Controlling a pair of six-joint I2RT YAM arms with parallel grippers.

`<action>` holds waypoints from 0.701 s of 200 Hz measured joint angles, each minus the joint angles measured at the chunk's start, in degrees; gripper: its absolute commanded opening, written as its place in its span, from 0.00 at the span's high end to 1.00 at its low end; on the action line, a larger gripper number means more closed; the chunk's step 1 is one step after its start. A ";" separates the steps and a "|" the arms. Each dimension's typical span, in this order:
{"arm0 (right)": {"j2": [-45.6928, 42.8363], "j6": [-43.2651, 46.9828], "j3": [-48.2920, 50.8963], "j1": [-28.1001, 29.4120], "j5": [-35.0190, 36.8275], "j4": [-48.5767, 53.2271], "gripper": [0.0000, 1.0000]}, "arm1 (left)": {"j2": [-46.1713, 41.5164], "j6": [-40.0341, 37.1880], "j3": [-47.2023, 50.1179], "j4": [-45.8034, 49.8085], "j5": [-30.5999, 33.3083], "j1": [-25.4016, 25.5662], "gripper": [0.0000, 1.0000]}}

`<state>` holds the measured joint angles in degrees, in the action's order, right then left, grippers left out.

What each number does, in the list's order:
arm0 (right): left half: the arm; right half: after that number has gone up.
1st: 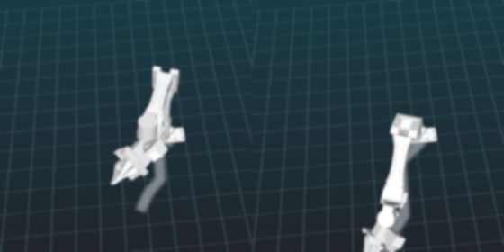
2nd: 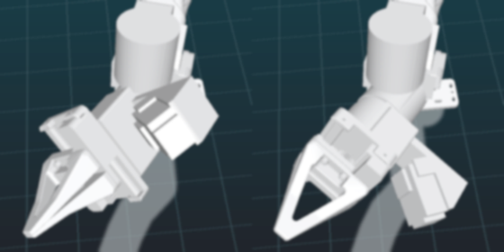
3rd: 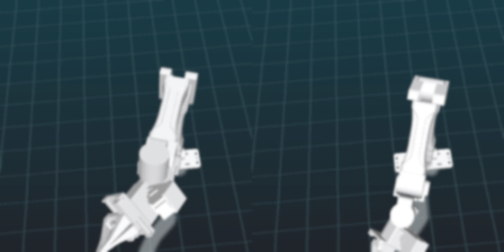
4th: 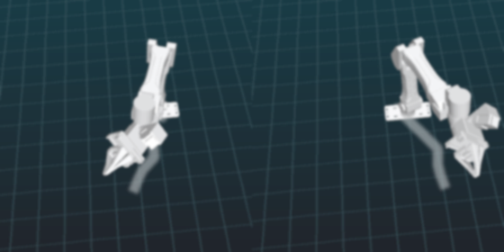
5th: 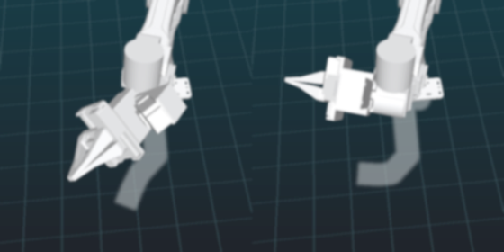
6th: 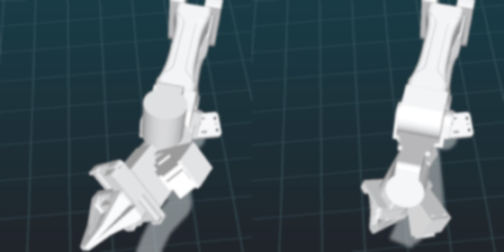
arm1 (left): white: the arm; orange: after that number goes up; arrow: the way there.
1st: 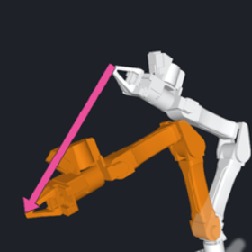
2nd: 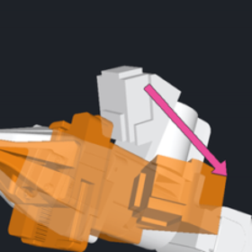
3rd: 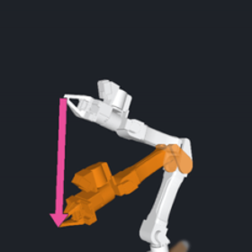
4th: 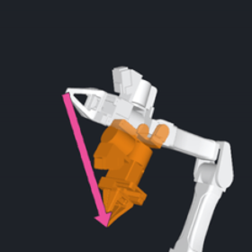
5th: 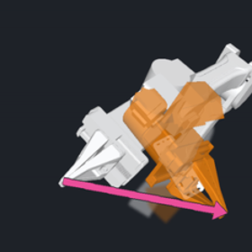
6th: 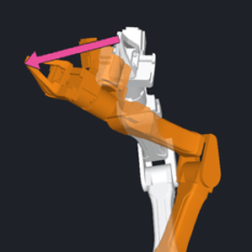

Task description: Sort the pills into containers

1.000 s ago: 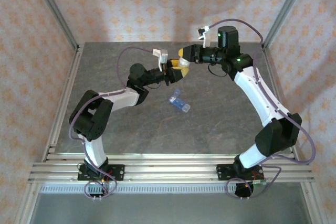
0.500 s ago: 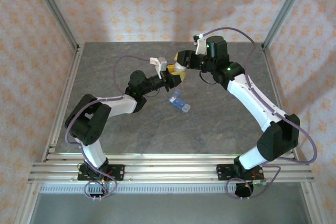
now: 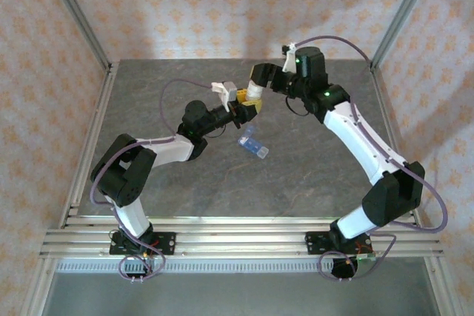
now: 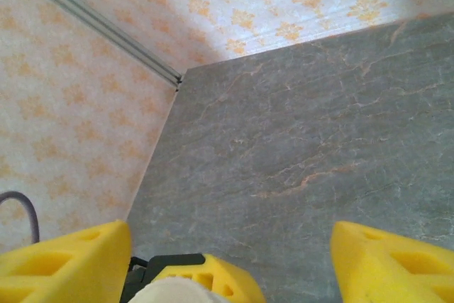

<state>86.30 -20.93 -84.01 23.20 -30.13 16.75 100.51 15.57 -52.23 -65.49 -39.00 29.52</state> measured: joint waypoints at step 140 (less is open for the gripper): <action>0.44 8.57 -0.50 -1.70 -15.26 4.28 0.58 | 3.17 8.20 -4.33 -1.84 -9.75 -0.42 1.00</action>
<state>86.74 -12.36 -84.51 21.50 -45.39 21.04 103.68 23.77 -56.55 -67.33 -48.75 29.10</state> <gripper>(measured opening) 0.484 0.427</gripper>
